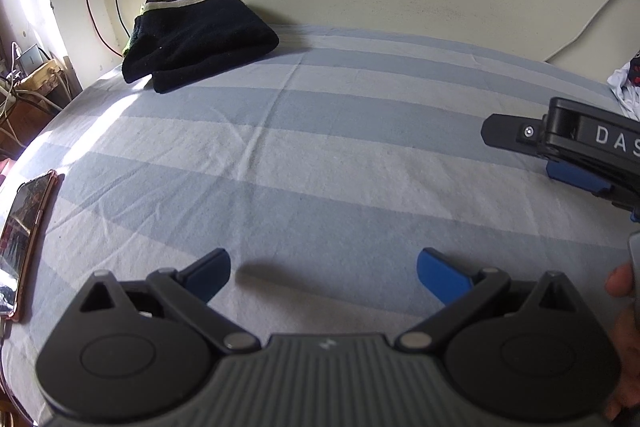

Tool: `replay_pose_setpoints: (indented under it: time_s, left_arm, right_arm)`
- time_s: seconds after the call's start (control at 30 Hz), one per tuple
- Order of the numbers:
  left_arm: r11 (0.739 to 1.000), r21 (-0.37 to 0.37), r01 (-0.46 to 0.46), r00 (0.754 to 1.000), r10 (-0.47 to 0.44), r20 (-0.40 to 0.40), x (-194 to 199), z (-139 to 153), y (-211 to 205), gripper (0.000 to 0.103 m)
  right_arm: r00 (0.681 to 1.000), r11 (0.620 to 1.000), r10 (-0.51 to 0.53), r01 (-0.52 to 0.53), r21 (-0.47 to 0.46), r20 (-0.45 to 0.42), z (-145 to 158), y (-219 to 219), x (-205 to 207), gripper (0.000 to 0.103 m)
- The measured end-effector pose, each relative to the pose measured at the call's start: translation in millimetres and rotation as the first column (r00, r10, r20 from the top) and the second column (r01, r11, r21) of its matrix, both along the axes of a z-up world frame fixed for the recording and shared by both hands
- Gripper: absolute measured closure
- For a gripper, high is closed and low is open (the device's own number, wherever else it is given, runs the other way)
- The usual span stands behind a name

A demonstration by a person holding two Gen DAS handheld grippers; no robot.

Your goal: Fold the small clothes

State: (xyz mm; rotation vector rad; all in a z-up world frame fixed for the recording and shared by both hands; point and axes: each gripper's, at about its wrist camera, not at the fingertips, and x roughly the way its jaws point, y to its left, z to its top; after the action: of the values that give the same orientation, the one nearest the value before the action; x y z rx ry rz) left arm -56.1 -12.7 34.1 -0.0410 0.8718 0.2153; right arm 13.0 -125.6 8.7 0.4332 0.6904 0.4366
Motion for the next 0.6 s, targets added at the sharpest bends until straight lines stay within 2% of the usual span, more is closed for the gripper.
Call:
replay_pose_setpoints:
  time_s: [0.6]
  left_arm:
    - [0.999,0.019,-0.031,0.999,0.031,0.015,-1.1,2.4,5.5,0.000]
  right_arm:
    - [1.000,1.000,0.000,0.000,-0.001,0.000,0.2,0.5,0.1,0.013]
